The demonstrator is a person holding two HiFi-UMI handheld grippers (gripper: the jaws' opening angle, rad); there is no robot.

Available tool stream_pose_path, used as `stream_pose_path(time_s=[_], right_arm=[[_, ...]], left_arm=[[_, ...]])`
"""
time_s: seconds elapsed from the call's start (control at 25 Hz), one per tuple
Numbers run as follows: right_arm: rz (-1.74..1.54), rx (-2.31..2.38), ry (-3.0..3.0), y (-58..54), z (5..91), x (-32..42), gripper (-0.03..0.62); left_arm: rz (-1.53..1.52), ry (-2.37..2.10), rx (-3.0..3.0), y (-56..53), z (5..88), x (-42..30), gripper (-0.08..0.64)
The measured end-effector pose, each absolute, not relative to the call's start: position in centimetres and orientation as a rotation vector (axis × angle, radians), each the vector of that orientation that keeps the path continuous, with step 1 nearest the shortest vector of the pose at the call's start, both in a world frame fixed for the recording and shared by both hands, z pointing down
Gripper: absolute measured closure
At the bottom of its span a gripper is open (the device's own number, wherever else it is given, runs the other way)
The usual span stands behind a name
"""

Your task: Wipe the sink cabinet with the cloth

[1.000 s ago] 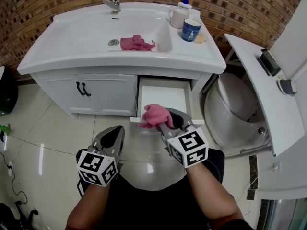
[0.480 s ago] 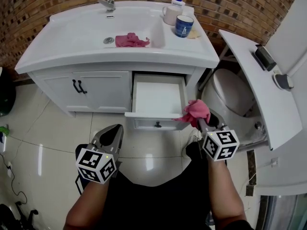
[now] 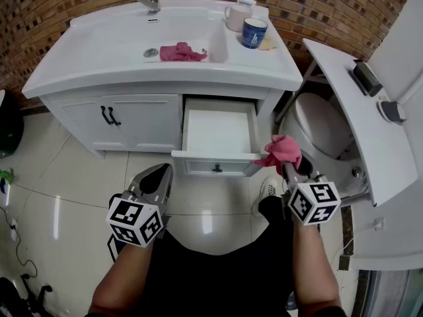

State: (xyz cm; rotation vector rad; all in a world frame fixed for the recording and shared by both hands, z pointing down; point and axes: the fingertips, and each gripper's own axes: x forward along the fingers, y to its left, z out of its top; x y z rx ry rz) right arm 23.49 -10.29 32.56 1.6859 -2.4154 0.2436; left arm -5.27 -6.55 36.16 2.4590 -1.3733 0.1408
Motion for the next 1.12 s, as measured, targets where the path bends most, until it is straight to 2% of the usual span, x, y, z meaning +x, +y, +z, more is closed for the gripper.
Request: stream_pose_path(time_s=[0.16,0.32,0.52,0.72,1.12], right_arm=[[0.29,1.467,-2.631,-7.6,33.1,15.0,0.512],[0.277,1.18,-2.687,-5.8,37.8,5.4,0.512],[0.342,1.069,-2.681,-6.8,42.3,-0.5,0.512],[0.377,1.138,-2.631,-7.7,44.4,-0.2,0.512],[0.454,1.386,-2.528,-8.9,46.0,9.3,0.512]], left_arm=[[0.143,-1.397,2.449,-6.8,36.1,-5.5,0.554],[0.173,-1.419,2.433,-6.8,36.5,-5.9,0.554],[0.171,-1.404,2.396,-6.2,36.6,-6.4,0.554],[0.183,-1.405,2.389,-5.8,36.9,-6.3,0.554],[0.261,-1.368,2.454,-5.6,37.5,-4.4,0.554]])
